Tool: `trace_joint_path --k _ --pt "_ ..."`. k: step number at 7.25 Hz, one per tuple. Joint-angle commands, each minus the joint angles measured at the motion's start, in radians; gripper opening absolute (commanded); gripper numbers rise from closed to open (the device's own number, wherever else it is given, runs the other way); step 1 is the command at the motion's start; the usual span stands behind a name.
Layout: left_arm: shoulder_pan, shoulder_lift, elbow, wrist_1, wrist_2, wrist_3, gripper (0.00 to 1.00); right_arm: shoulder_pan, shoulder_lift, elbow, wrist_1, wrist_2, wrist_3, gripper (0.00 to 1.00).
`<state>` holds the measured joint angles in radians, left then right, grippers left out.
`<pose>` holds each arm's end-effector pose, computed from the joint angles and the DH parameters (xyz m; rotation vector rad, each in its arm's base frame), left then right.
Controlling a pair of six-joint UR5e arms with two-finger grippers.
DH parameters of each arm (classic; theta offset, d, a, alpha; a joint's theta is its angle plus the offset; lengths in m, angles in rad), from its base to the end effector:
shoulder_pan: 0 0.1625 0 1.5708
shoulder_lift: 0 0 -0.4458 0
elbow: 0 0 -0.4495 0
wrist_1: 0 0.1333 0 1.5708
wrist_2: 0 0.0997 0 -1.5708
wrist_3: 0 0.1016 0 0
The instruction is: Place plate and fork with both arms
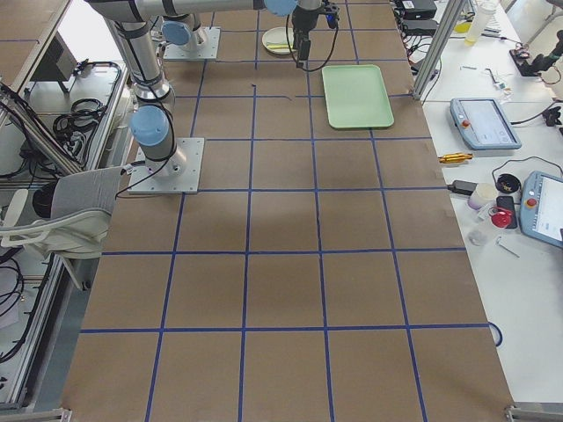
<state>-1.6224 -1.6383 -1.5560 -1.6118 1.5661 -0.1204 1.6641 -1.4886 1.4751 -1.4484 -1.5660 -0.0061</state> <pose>-0.1629 -0.5610 0.4731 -0.1082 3.1329 0.1471 0.1867 -0.5592 0.5010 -0.1554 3.1330 0.1711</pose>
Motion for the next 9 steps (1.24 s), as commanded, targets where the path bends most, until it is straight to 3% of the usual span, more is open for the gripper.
trace_joint_path --k 1,9 --pt "-0.007 0.024 -0.001 0.023 0.003 0.001 1.00 -0.003 0.027 0.001 -0.015 -0.005 -0.006 1.00" --pt "-0.007 0.015 -0.030 0.030 0.006 -0.001 1.00 0.000 0.024 -0.015 -0.010 0.001 0.003 1.00"
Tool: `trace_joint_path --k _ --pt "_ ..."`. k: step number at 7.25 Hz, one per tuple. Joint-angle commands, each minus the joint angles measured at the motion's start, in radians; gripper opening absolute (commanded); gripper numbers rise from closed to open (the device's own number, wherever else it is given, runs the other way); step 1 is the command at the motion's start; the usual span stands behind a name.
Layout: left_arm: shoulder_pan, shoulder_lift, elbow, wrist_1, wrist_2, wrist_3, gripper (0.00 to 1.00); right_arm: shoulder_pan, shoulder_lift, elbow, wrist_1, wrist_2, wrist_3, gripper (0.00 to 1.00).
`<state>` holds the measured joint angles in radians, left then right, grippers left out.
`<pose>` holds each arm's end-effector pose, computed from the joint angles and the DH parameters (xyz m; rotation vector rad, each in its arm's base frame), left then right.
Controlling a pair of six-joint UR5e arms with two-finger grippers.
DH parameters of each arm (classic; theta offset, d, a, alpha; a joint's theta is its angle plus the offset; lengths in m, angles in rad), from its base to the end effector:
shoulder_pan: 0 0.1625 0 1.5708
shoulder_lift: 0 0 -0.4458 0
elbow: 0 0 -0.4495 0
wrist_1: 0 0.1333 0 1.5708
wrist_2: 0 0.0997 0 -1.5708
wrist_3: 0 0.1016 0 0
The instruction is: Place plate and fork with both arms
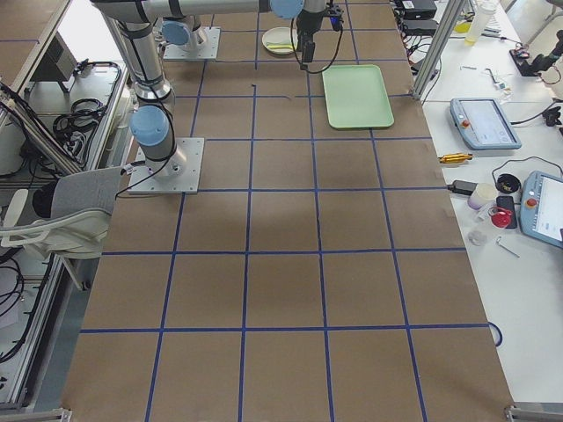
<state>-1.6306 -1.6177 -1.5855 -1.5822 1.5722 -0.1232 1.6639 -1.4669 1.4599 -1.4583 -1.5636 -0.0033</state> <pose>-0.1665 -0.5526 0.4715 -0.0992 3.1299 0.1137 0.1878 -0.5692 0.4975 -0.1504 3.1312 0.1659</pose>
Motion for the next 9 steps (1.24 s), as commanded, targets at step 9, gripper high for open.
trace_joint_path --k 9 --pt "0.349 -0.007 -0.132 0.082 -0.015 0.305 1.00 -0.001 0.048 0.017 -0.086 -0.013 -0.009 1.00"
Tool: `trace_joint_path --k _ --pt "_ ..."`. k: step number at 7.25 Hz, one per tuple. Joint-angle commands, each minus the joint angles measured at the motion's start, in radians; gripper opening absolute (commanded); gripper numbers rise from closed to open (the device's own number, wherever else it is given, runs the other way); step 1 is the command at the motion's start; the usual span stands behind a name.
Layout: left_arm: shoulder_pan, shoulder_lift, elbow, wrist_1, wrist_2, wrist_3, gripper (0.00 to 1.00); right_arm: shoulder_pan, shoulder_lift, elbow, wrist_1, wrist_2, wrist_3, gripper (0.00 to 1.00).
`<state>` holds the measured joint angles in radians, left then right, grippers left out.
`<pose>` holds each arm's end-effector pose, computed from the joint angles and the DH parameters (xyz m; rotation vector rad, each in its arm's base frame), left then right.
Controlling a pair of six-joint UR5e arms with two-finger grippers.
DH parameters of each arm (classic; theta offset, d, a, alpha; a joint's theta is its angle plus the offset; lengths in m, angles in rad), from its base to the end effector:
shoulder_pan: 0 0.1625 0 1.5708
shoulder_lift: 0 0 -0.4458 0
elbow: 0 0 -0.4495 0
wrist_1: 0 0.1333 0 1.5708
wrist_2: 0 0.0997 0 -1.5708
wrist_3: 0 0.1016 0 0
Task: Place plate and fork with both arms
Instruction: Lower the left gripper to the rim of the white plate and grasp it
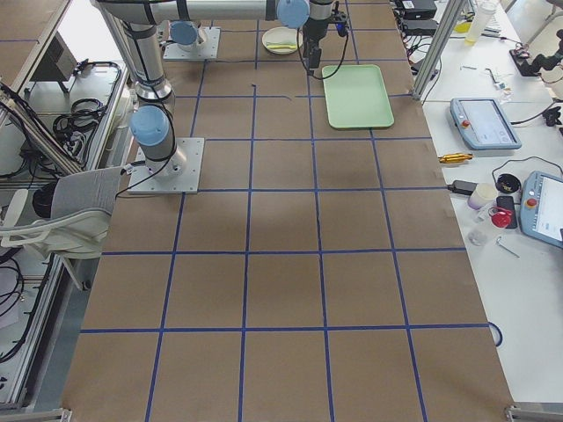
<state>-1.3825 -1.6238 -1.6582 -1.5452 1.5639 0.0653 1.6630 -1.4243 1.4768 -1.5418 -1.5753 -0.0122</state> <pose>-0.0275 -0.5714 0.4324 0.1921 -3.1093 -0.1762 0.1880 -0.5903 0.4706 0.1637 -3.1270 -0.1273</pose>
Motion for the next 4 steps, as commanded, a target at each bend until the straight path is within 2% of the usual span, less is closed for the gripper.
trace_joint_path --k 1,3,4 --pt "0.200 -0.013 -0.119 0.088 -0.010 0.251 1.00 -0.002 0.010 0.002 -0.003 -0.003 0.000 1.00" --pt "0.342 -0.036 -0.294 0.245 -0.123 0.460 0.96 -0.002 0.013 0.003 -0.003 -0.005 0.000 1.00" --pt "0.348 -0.054 -0.370 0.329 -0.120 0.475 0.92 -0.002 0.015 0.005 -0.001 -0.003 0.000 1.00"
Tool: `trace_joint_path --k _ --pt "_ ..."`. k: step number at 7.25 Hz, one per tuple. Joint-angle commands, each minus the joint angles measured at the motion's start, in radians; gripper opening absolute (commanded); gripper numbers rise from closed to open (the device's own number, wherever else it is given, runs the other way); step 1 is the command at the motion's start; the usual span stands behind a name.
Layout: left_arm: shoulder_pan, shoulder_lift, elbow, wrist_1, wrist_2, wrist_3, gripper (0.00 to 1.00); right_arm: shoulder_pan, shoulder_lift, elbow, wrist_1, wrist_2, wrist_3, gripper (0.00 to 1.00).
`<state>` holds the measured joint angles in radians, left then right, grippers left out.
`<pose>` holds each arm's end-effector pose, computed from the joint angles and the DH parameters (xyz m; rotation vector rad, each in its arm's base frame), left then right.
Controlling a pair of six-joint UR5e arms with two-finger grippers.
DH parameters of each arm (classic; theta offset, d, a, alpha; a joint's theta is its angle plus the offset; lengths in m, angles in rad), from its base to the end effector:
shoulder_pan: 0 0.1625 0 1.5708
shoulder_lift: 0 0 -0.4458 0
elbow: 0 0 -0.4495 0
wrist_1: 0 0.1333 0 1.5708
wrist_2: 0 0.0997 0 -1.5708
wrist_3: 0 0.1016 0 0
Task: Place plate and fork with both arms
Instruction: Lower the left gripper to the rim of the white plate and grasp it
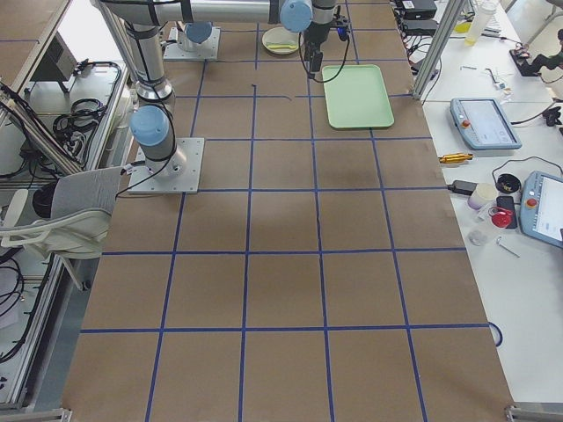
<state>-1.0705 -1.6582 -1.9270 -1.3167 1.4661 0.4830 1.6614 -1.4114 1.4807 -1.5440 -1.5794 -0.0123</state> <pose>0.1250 -0.5286 0.2957 0.0403 -2.9549 -0.1745 0.1870 -0.5942 0.4608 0.1614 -3.1215 -0.1497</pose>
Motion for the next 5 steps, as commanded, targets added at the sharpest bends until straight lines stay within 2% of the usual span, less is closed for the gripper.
trace_joint_path --k 1,2,3,5 --pt "0.038 -0.049 -0.139 0.118 -0.018 0.075 0.77 -0.003 0.005 0.001 0.001 -0.001 0.000 1.00" --pt "0.038 -0.090 -0.144 0.120 0.012 0.086 0.64 -0.003 0.005 0.003 0.001 -0.001 0.000 1.00" --pt "0.038 -0.124 -0.145 0.143 0.055 0.088 0.62 -0.003 0.005 0.003 0.001 -0.001 0.002 1.00" --pt "0.038 -0.178 -0.142 0.180 0.076 0.094 0.62 -0.003 0.005 0.003 0.002 -0.001 0.002 1.00"
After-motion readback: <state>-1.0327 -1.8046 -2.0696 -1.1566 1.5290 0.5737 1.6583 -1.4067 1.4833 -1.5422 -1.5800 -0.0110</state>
